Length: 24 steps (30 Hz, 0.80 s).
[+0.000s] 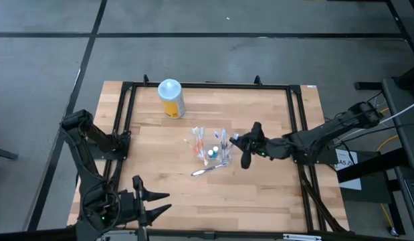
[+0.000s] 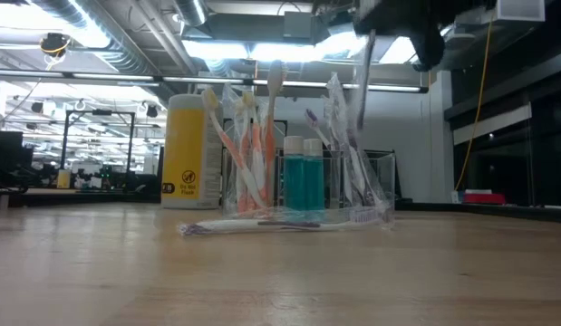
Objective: Pick & Place toothbrushing station
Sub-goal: Put the white and violet toothbrush into the right compartment of the transparent organizer
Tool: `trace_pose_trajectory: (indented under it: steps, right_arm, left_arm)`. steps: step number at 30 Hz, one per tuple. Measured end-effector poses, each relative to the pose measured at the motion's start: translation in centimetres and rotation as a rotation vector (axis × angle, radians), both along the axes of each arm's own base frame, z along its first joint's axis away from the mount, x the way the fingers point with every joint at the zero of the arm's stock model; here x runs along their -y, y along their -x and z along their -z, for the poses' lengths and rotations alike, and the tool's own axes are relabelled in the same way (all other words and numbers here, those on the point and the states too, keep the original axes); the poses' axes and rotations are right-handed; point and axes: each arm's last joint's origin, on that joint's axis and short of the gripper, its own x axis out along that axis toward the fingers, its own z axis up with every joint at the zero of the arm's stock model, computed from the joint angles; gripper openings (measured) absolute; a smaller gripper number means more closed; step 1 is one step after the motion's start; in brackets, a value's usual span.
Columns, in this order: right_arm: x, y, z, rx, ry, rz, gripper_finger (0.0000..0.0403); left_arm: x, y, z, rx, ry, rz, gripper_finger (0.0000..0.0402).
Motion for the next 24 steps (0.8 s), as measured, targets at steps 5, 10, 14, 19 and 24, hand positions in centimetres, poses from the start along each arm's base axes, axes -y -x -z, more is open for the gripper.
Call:
trace_pose_trajectory:
  steps: [5, 10, 14, 19, 24]
  right_arm:
    - [0.8, 0.4, 2.2, -0.05, 0.004, 0.034, 0.0017]
    - [1.3, 1.2, 4.8, -0.075, -0.039, 0.064, 0.0017]
    - [1.3, 1.4, 5.7, -0.048, -0.076, 0.051, 0.0018]
    - [1.1, 1.0, 6.8, -0.078, -0.124, 0.044, 0.0035]
    - [0.7, 0.2, 7.8, -0.077, -0.172, 0.03, 0.0074]
  left_arm:
    - [0.1, 0.0, 0.0, 0.005, 0.028, 0.039, 0.0136]
    - [0.2, -0.1, -0.3, 0.008, 0.041, 0.068, 0.0136]
    - [0.1, -0.2, -0.2, -0.002, 0.017, 0.068, 0.0136]
    - [-0.3, -0.8, 0.5, -0.04, -0.003, 0.083, 0.0136]
    - [-0.8, -1.8, 0.9, -0.062, 0.028, 0.12, 0.0136]
